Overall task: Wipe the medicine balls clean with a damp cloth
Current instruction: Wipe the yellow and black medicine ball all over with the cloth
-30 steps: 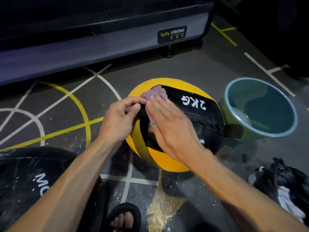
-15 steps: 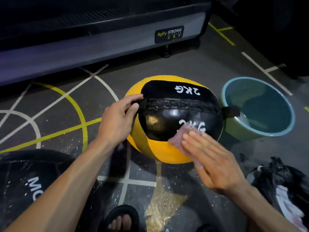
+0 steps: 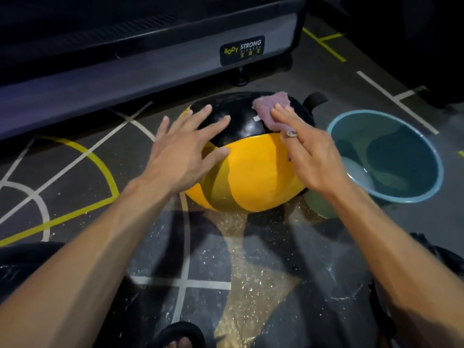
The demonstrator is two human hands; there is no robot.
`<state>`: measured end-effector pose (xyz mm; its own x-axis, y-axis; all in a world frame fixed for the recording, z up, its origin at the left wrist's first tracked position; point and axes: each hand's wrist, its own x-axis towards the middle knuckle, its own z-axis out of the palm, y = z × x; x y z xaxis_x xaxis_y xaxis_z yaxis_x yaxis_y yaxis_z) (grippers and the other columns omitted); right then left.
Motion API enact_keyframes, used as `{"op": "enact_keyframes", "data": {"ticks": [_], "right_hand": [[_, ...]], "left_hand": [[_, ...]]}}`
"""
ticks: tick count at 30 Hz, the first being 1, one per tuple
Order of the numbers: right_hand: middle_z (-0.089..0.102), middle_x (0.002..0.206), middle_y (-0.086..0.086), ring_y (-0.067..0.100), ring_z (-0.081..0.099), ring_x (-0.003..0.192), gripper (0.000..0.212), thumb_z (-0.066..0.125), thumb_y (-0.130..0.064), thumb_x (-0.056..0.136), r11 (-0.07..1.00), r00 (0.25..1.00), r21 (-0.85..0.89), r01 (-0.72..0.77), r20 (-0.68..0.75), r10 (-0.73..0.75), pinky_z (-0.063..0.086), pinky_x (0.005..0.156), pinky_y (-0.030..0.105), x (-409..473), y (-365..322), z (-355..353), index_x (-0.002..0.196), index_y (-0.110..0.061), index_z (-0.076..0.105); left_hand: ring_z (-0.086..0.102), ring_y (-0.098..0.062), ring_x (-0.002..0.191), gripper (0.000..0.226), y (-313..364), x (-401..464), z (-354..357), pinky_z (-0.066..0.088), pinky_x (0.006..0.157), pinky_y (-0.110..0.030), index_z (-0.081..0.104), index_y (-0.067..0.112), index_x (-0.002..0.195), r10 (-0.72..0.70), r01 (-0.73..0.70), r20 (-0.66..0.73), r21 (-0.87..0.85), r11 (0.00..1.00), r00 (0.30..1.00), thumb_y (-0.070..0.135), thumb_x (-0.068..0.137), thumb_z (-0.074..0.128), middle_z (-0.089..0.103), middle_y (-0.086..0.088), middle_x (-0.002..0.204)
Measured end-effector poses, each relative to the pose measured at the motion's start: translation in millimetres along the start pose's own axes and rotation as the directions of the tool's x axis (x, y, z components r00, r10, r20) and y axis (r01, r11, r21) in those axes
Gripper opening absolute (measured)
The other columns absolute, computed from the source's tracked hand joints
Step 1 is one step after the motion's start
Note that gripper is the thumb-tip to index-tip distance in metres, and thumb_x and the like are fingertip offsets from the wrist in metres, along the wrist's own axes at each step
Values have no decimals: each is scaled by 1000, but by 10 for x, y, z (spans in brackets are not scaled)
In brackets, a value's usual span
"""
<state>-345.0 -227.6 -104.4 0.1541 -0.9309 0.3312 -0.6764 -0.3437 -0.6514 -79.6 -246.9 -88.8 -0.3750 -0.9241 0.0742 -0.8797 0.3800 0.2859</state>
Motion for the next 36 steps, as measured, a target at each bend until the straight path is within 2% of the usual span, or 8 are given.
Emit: {"op": "enact_keyframes", "data": {"ticks": [8, 14, 21, 26, 28, 31, 34, 36], "right_hand": [[28, 166, 12, 26, 19, 157, 50, 38, -16, 107, 994, 986, -101, 42, -158, -58, 22, 126, 50, -229, 138, 438, 157, -5, 35], [34, 163, 14, 28, 26, 154, 55, 44, -17, 100, 859, 924, -340, 383, 129, -361, 32, 120, 55, -587, 317, 700, 152, -1, 41], [36, 161, 18, 33, 27, 153, 52, 37, -21, 105, 969, 977, -198, 148, -125, -174, 25, 125, 50, 381, -12, 610, 153, 0, 40], [48, 155, 10, 23, 39, 147, 44, 41, -23, 107, 857, 844, -243, 454, 424, -327, 30, 124, 38, -427, 157, 1182, 149, -12, 48], [68, 112, 8, 23, 63, 108, 27, 37, -31, 104, 958, 840, -196, 212, 537, -76, 53, 99, 45, -838, 339, 1121, 110, -17, 60], [65, 71, -1, 17, 62, 62, 35, 32, -39, 101, 955, 838, -110, -276, 459, 295, 53, 60, 45, -833, 364, 914, 87, -21, 58], [76, 81, 4, 23, 73, 75, 34, 43, -25, 105, 833, 799, 149, -533, 414, 437, 59, 72, 54, -498, 97, 608, 96, -19, 75], [77, 87, 4, 32, 72, 80, 31, 47, -20, 106, 819, 848, 261, -510, 310, 429, 57, 78, 61, -273, -157, 366, 103, -27, 77]], "left_hand": [[28, -23, 154, 64, -243, 531, -23, 17, 122, -64, 30, 52, 156, -72, 73, 13, -100, 992, 997, 69, 96, 44, 26, 11, 168], [31, -18, 152, 59, -302, 690, -39, 28, 116, -50, 33, 52, 155, -131, 127, -32, -112, 986, 991, 64, 99, 49, 33, 13, 165], [42, -28, 145, 62, -254, 1016, -104, 35, 112, -45, 39, 53, 151, -207, 205, 0, -120, 971, 978, 76, 94, 44, 48, 4, 156], [40, -32, 145, 65, -433, 1130, -95, 35, 114, -53, 34, 55, 153, -252, 254, 38, -99, 962, 967, 80, 93, 38, 44, 0, 160], [39, -33, 146, 66, -585, 1130, -100, 35, 115, -56, 33, 55, 154, -272, 278, 54, -157, 948, 961, 81, 93, 37, 41, 1, 162], [38, -32, 147, 66, -726, 1137, -121, 36, 114, -50, 32, 56, 153, -297, 305, 71, -217, 927, 952, 82, 92, 39, 39, 3, 163], [37, -31, 148, 65, -755, 1121, -131, 37, 114, -49, 33, 58, 152, -317, 325, 70, -242, 914, 946, 81, 92, 41, 37, 4, 164], [37, -31, 148, 64, -767, 1131, -104, 36, 115, -49, 33, 59, 151, -324, 328, 58, -258, 909, 944, 81, 92, 41, 37, 4, 164]]}}
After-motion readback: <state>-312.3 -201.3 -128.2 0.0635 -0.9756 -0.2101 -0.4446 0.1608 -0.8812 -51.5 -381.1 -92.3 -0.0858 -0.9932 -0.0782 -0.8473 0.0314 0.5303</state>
